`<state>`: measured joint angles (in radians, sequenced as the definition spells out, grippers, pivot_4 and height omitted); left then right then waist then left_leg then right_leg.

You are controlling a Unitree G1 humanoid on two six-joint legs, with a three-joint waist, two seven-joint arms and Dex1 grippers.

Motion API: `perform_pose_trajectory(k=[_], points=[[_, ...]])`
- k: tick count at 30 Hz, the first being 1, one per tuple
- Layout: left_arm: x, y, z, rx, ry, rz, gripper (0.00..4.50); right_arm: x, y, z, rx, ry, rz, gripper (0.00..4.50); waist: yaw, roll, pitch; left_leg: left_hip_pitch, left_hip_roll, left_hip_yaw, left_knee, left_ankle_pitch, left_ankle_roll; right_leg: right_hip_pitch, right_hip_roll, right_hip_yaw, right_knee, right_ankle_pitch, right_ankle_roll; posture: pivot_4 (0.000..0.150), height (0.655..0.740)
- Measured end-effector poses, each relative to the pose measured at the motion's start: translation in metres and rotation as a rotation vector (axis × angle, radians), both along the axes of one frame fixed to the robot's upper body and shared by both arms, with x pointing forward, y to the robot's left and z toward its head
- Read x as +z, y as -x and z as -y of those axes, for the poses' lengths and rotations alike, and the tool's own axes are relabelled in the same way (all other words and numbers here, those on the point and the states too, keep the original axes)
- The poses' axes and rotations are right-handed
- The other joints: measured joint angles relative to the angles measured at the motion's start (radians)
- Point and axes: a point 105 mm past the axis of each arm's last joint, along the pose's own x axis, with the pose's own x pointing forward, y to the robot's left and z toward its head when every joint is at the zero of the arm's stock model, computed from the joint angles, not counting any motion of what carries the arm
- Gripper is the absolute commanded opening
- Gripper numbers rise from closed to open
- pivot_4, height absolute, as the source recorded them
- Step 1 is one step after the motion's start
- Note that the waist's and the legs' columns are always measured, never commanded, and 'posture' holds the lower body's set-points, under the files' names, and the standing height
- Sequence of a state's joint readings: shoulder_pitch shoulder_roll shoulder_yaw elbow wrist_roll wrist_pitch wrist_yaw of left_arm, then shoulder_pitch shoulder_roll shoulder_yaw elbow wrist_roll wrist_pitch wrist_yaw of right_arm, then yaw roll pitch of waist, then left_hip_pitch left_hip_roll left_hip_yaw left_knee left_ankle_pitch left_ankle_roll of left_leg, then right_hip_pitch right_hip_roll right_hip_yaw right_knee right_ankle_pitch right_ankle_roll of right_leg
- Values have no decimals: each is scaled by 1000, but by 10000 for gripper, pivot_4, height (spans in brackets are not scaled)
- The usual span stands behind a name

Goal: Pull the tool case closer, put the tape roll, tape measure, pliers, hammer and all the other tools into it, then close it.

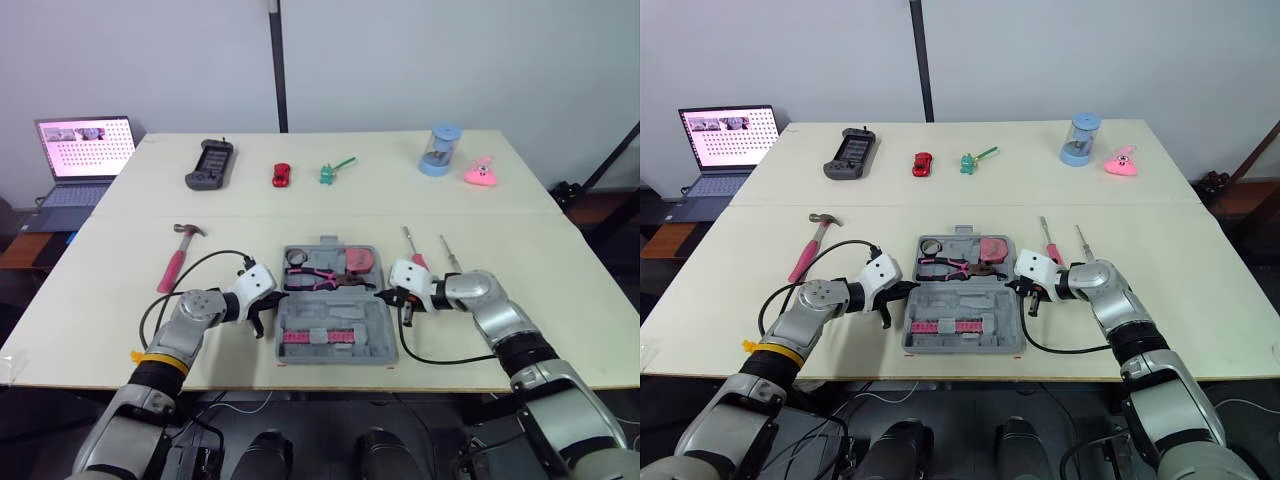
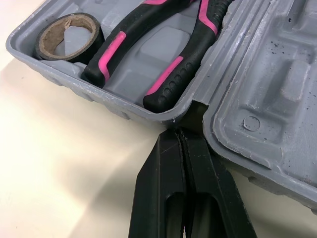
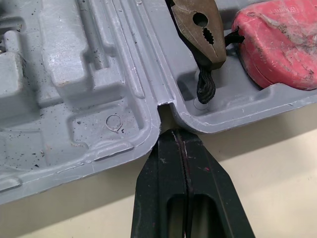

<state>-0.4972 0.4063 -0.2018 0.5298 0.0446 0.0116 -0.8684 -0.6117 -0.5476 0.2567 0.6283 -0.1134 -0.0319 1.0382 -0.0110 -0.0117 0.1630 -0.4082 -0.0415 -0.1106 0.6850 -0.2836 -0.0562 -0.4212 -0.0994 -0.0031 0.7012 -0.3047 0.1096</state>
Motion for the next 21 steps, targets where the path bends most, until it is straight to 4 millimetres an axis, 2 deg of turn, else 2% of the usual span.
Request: perform_pose_trajectory(k=[11,17,21], points=[[0,4,-10,2,-18,4,292,0,0,1,-5,-2,7,0,-6,0,0,0,0,0,0,0,0,0,0,0,0,0,0,1500,6741],[2,6,-45,84,-38,10,292,2,0,15,-34,17,14,0,-5,0,0,0,1,-1,0,0,0,-1,0,0,0,0,0,1500,6741],[6,13,-67,147,13,1,292,1,12,29,-83,-30,-4,0,0,0,0,-1,1,-2,0,0,0,-1,0,0,0,0,0,1500,6741]])
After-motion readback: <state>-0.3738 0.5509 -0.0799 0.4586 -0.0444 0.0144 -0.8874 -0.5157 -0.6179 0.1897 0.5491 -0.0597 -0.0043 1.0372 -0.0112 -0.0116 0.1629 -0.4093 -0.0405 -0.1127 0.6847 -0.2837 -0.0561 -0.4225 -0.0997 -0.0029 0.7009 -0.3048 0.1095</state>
